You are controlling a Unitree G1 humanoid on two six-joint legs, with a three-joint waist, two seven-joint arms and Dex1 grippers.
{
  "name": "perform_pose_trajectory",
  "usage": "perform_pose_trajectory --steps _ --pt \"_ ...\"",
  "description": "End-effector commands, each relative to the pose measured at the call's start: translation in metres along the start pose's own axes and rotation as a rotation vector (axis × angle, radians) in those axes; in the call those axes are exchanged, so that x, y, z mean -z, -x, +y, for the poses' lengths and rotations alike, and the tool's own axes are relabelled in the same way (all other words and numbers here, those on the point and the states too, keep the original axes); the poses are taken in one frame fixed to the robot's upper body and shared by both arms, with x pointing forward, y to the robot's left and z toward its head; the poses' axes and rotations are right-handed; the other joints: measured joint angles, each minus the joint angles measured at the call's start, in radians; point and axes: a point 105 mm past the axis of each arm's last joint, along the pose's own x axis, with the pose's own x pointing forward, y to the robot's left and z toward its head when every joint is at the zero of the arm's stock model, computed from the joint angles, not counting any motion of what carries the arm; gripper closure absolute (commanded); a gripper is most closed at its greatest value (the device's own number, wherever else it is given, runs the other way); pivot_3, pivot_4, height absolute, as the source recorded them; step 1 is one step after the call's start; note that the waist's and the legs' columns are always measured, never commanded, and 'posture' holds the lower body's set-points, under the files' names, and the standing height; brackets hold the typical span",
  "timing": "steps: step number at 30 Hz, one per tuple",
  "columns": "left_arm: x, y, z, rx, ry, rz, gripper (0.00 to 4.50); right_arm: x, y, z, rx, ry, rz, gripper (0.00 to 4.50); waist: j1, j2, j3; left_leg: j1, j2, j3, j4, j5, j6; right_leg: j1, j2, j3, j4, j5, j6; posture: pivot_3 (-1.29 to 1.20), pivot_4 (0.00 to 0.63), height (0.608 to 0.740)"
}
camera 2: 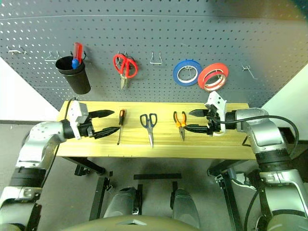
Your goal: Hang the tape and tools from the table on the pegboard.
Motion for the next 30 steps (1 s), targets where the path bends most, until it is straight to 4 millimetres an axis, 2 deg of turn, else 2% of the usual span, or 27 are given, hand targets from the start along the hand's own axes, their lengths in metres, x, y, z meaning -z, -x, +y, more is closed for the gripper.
perform_pose_trajectory --steps 1,4,10,15,21,30 --pt "-0.013 -0.018 0.004 -0.021 -0.021 -0.010 0.52 0.011 0.010 -0.020 0.142 0.021 0.073 0.61 -0.002 0.000 0.018 0.000 0.000 0.000 0.000 0.000 0.000 0.000 0.000 0.000 0.000 0.000 0.000 -0.01 0.280 0.732" --pt "-0.018 -0.032 -0.001 0.024 -0.033 -0.015 0.52 0.016 0.013 -0.023 0.156 -0.002 0.109 0.61 -0.018 0.000 0.048 -0.003 0.000 -0.002 0.001 0.000 0.001 -0.003 0.000 0.001 0.000 0.000 0.000 -0.02 0.313 0.732" --pt "-0.013 -0.073 -0.007 0.079 -0.076 0.050 0.52 0.027 0.019 -0.045 0.225 -0.055 0.210 0.61 -0.048 0.000 0.119 -0.005 0.000 -0.003 0.002 -0.001 0.003 -0.004 -0.001 0.001 -0.001 0.000 0.000 -0.04 0.399 0.732" --pt "-0.020 -0.099 -0.008 0.095 -0.117 0.060 0.52 0.031 0.026 -0.064 0.299 -0.069 0.251 0.61 -0.056 -0.001 0.176 -0.007 0.001 -0.001 0.002 0.001 -0.002 -0.009 -0.001 0.000 0.003 0.001 0.000 -0.05 0.433 0.732" --pt "-0.033 -0.123 -0.007 0.077 -0.136 0.073 0.52 0.037 0.021 -0.079 0.357 -0.058 0.289 0.61 -0.055 -0.005 0.208 -0.010 0.001 0.002 0.003 0.002 -0.003 -0.015 -0.003 0.000 0.006 0.001 0.000 -0.04 0.454 0.732" --pt "-0.045 -0.137 -0.019 0.099 -0.184 0.068 0.52 0.035 0.005 -0.086 0.357 -0.076 0.311 0.61 -0.055 -0.005 0.236 -0.011 0.001 0.006 0.004 0.002 -0.003 -0.020 -0.006 0.000 0.012 0.001 0.000 -0.01 0.473 0.732"
